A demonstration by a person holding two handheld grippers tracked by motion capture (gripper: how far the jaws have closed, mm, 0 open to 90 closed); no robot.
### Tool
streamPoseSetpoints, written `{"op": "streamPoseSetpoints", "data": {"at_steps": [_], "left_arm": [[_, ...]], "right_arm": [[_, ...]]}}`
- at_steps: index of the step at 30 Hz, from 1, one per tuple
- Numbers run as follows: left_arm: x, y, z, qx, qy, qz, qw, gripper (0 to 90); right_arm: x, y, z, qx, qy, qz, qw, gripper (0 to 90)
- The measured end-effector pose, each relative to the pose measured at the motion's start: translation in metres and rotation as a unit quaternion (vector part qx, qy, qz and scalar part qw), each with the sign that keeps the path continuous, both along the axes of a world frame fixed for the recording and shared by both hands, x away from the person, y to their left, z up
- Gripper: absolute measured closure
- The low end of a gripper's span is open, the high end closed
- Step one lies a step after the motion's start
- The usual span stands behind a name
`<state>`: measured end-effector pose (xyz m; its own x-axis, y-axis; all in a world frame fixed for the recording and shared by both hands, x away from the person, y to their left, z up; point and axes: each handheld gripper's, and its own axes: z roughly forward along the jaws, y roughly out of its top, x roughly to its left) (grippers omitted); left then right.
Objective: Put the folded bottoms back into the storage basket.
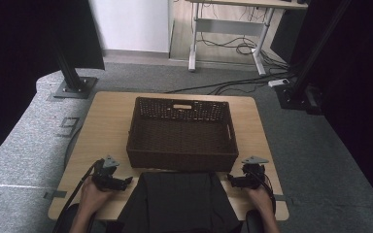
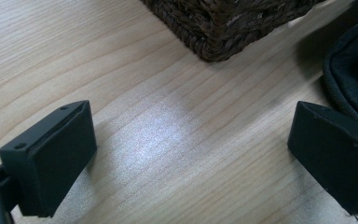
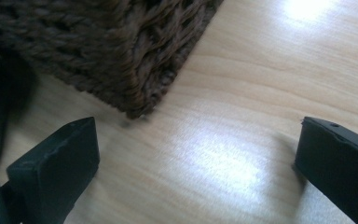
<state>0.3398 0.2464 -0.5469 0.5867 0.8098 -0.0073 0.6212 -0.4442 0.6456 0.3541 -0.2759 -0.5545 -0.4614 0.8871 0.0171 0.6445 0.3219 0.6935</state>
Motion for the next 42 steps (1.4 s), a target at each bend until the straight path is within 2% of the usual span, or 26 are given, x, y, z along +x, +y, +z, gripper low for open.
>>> {"op": "streamPoseSetpoints", "data": {"at_steps": [2, 6, 10, 13, 19, 23, 31, 35, 36, 39, 42], "left_arm": [[0.000, -0.002, 0.002, 0.009, 0.008, 0.003, 0.9999, 1.2], [-0.004, -0.006, 0.007, 0.018, 0.003, -0.003, 0.9998, 1.2], [-0.011, -0.013, 0.016, -0.009, -0.002, -0.008, 0.9999, 1.1], [-0.017, -0.018, 0.023, -0.025, -0.005, -0.015, 0.9996, 1.0], [-0.033, -0.031, 0.033, -0.056, -0.008, -0.028, 0.9980, 0.3], [-0.042, -0.043, 0.037, -0.045, -0.027, -0.030, 0.9982, 0.0], [-0.055, -0.068, 0.039, -0.056, -0.017, -0.055, 0.9968, 0.0], [-0.060, -0.075, 0.034, -0.025, -0.014, -0.053, 0.9982, 0.0], [-0.060, -0.075, 0.034, -0.025, -0.014, -0.053, 0.9982, 0.0], [-0.064, -0.079, 0.029, -0.024, 0.004, -0.050, 0.9985, 0.0], [-0.067, -0.083, 0.023, -0.020, 0.024, -0.051, 0.9982, 0.0]], "right_arm": [[-0.002, 0.001, 0.002, 0.002, 0.006, 0.005, 1.0000, 2.4], [-0.007, 0.003, 0.009, 0.012, 0.013, 0.013, 0.9998, 4.5], [-0.015, 0.006, 0.018, 0.027, 0.013, 0.020, 0.9994, 4.7], [-0.023, 0.011, 0.025, 0.037, 0.009, 0.035, 0.9987, 2.4], [-0.038, 0.024, 0.037, 0.043, 0.016, 0.064, 0.9969, 0.0], [-0.047, 0.034, 0.042, 0.050, 0.021, 0.078, 0.9955, 0.0], [-0.064, 0.063, 0.046, 0.065, 0.031, 0.104, 0.9919, 0.0], [-0.071, 0.077, 0.041, 0.064, 0.041, 0.109, 0.9911, 0.0], [-0.072, 0.080, 0.039, 0.063, 0.045, 0.108, 0.9911, 0.0], [-0.072, 0.084, 0.031, 0.054, 0.051, 0.099, 0.9923, 0.0], [-0.073, 0.083, 0.026, 0.042, 0.055, 0.075, 0.9948, 0.0]]}}
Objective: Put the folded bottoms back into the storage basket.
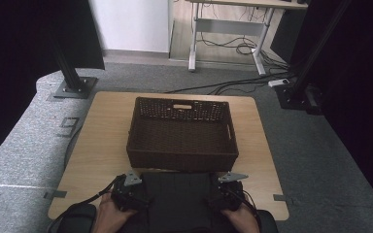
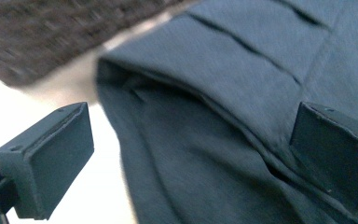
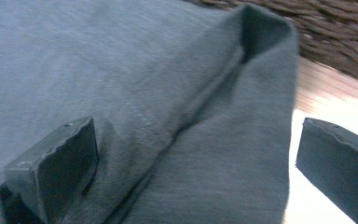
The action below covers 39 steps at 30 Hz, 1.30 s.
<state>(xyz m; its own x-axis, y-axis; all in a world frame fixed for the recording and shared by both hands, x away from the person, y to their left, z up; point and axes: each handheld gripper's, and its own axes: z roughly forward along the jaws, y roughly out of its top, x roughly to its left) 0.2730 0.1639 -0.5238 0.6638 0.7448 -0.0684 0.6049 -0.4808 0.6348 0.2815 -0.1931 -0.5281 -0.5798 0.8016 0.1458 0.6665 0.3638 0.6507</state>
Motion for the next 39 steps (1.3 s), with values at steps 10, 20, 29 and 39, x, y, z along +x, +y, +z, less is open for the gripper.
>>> {"op": "streamPoseSetpoints", "data": {"at_steps": [10, 20, 29, 39], "left_arm": [[0.006, 0.016, -0.013, -0.056, 0.064, 0.018, 0.9962, 0.0], [-0.005, 0.006, -0.014, -0.073, 0.061, -0.009, 0.9954, 4.9], [-0.010, -0.006, -0.013, -0.075, 0.057, -0.027, 0.9952, 26.4], [-0.004, -0.005, -0.011, -0.112, 0.099, -0.048, 0.9876, 61.4]], "right_arm": [[0.004, -0.007, -0.012, 0.026, 0.043, 0.002, 0.9987, 0.0], [-0.002, 0.014, -0.008, 0.047, 0.065, 0.053, 0.9954, 18.4], [-0.003, 0.016, -0.008, 0.075, 0.085, 0.069, 0.9911, 45.0], [-0.003, 0.016, -0.011, 0.104, 0.088, 0.062, 0.9887, 67.0]]}}
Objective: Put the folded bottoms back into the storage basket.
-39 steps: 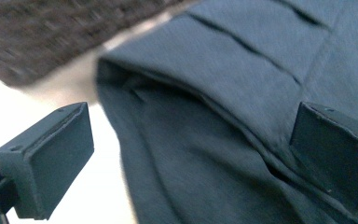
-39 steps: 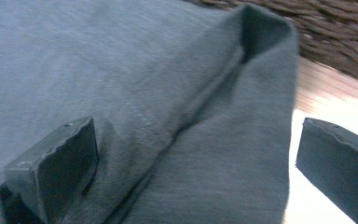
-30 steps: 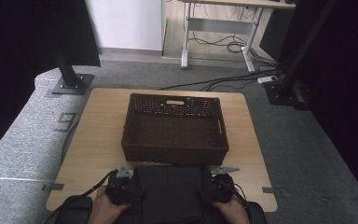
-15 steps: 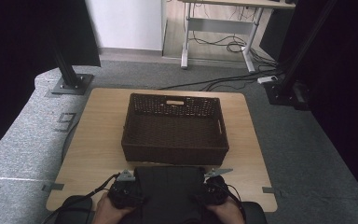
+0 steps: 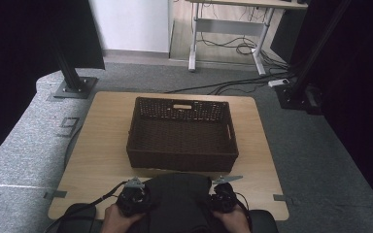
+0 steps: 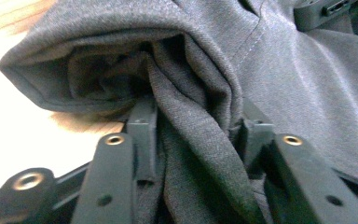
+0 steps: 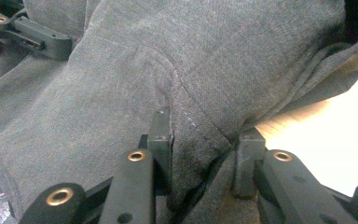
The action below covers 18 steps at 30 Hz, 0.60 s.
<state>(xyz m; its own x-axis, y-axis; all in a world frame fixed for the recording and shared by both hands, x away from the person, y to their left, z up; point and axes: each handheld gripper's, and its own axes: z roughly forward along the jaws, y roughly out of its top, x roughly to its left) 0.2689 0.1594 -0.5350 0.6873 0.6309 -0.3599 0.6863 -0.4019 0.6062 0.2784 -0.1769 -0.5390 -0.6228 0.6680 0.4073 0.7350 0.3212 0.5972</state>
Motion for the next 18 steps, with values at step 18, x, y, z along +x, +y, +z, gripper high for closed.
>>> {"op": "streamPoseSetpoints", "data": {"at_steps": [18], "left_arm": [[0.010, 0.016, 0.029, -0.079, -0.017, -0.008, 0.9967, 65.6]], "right_arm": [[-0.004, -0.002, 0.029, 0.036, -0.055, 0.006, 0.9978, 70.0]]}}
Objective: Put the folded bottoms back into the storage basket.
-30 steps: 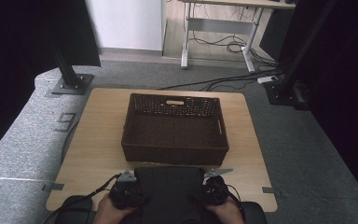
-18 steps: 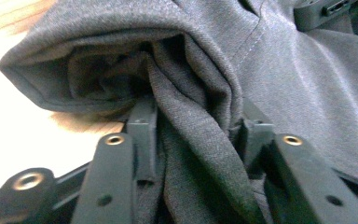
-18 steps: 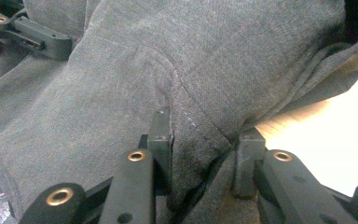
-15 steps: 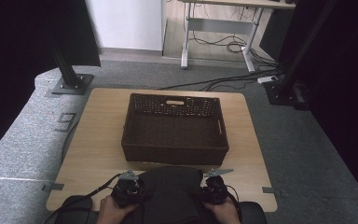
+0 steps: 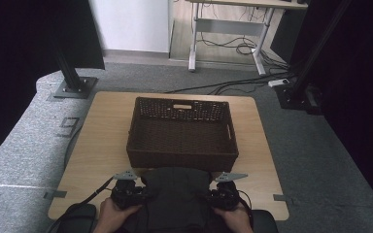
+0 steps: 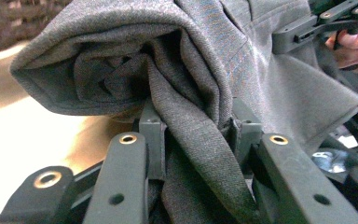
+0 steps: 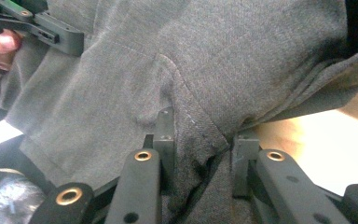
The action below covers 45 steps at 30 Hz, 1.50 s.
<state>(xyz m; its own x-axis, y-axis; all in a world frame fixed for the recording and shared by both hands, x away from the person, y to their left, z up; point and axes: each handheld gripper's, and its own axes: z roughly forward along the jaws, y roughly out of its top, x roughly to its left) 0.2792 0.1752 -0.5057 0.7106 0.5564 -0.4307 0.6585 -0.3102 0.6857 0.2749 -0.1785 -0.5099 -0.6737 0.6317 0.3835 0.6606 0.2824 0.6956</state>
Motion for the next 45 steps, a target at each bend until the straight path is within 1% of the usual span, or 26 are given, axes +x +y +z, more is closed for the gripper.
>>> {"op": "streamPoseSetpoints", "data": {"at_steps": [4, 9, 16, 26, 34, 45], "left_arm": [[0.002, 0.000, 0.009, -0.003, -0.013, -0.003, 0.9999, 65.7], [0.006, -0.002, 0.025, -0.010, -0.033, -0.008, 0.9994, 65.7], [0.010, -0.004, 0.047, -0.015, -0.057, -0.012, 0.9982, 65.8], [0.021, -0.008, 0.077, -0.013, -0.086, -0.010, 0.9962, 65.7], [0.033, -0.008, 0.097, -0.025, -0.097, -0.011, 0.9949, 65.6], [0.053, -0.008, 0.129, -0.039, -0.113, -0.012, 0.9927, 65.6]], "right_arm": [[0.000, -0.001, 0.010, 0.003, -0.016, 0.001, 0.9999, 70.2], [0.002, -0.003, 0.025, 0.009, -0.035, -0.001, 0.9993, 70.3], [0.005, -0.007, 0.046, 0.015, -0.060, -0.003, 0.9981, 70.4], [0.014, -0.012, 0.075, 0.023, -0.084, -0.005, 0.9962, 70.3], [0.025, -0.015, 0.098, 0.027, -0.099, -0.004, 0.9947, 70.3], [0.043, -0.019, 0.131, 0.037, -0.118, -0.005, 0.9924, 70.3]]}}
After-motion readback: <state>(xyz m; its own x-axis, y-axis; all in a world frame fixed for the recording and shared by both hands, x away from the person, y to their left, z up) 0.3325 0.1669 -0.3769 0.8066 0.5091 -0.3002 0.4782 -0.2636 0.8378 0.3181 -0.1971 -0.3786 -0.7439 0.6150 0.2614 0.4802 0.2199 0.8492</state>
